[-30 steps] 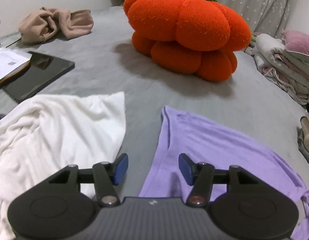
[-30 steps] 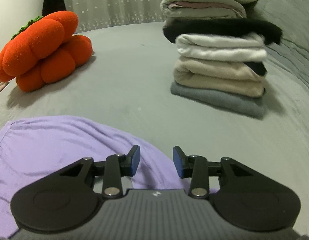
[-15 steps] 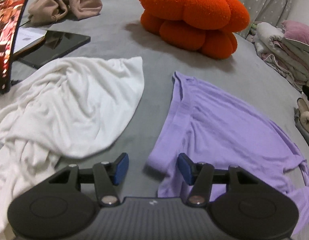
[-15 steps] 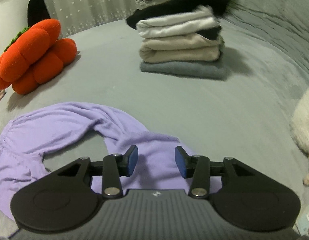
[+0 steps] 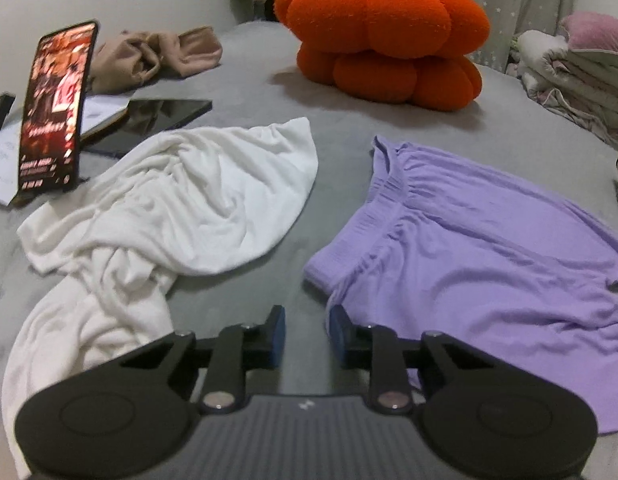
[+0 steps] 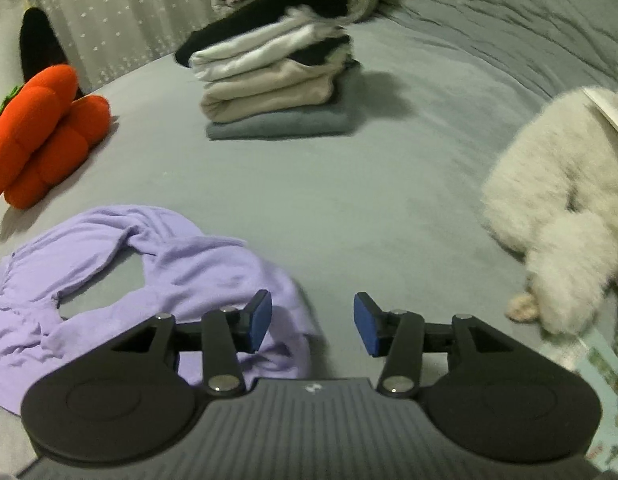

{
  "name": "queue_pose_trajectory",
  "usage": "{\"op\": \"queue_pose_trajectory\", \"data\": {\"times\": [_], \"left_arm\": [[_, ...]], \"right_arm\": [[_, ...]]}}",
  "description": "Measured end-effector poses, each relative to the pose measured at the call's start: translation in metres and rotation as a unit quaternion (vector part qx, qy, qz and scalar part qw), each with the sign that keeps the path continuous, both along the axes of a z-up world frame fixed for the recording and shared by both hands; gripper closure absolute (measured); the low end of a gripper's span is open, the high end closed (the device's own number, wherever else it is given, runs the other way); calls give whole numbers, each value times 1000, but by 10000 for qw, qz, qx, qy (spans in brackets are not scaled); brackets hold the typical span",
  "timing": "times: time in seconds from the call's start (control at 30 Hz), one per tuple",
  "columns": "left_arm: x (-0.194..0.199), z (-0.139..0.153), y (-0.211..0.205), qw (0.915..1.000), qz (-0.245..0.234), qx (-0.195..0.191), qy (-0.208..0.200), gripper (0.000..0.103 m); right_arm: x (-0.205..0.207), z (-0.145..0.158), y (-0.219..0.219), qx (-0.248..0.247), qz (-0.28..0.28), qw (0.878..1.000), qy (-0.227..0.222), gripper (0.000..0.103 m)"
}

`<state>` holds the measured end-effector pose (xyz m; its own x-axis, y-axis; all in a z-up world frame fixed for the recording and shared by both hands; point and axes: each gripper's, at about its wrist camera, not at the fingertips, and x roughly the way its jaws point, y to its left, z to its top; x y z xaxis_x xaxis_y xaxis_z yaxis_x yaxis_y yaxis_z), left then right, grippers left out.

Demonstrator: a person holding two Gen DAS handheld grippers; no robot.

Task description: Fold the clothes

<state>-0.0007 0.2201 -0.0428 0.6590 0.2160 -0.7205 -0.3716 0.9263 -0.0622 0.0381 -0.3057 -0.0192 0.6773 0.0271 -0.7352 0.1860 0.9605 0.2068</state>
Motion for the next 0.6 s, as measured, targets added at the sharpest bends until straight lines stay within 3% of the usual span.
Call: {"op": "queue_pose_trajectory", "data": {"times": [0.2, 0.4, 0.5, 0.6], "left_arm": [[-19, 7, 1, 9957, 42, -915, -120, 74], [-34, 10, -1, 9833, 58, -1805, -214, 70], [-31, -1, -10, 9801, 59, -1982, -132, 70], [-30, -7, -18, 9812, 144, -1918, -167, 70]], "right_arm": [[-28, 4, -16, 497, -47, 9987, -69, 53], [-39, 2, -14, 753, -133, 9969, -174, 53], [-33, -4, -9, 679, -104, 9975, -165, 53], [-27, -9, -5, 515, -47, 9985, -171, 53]]}}
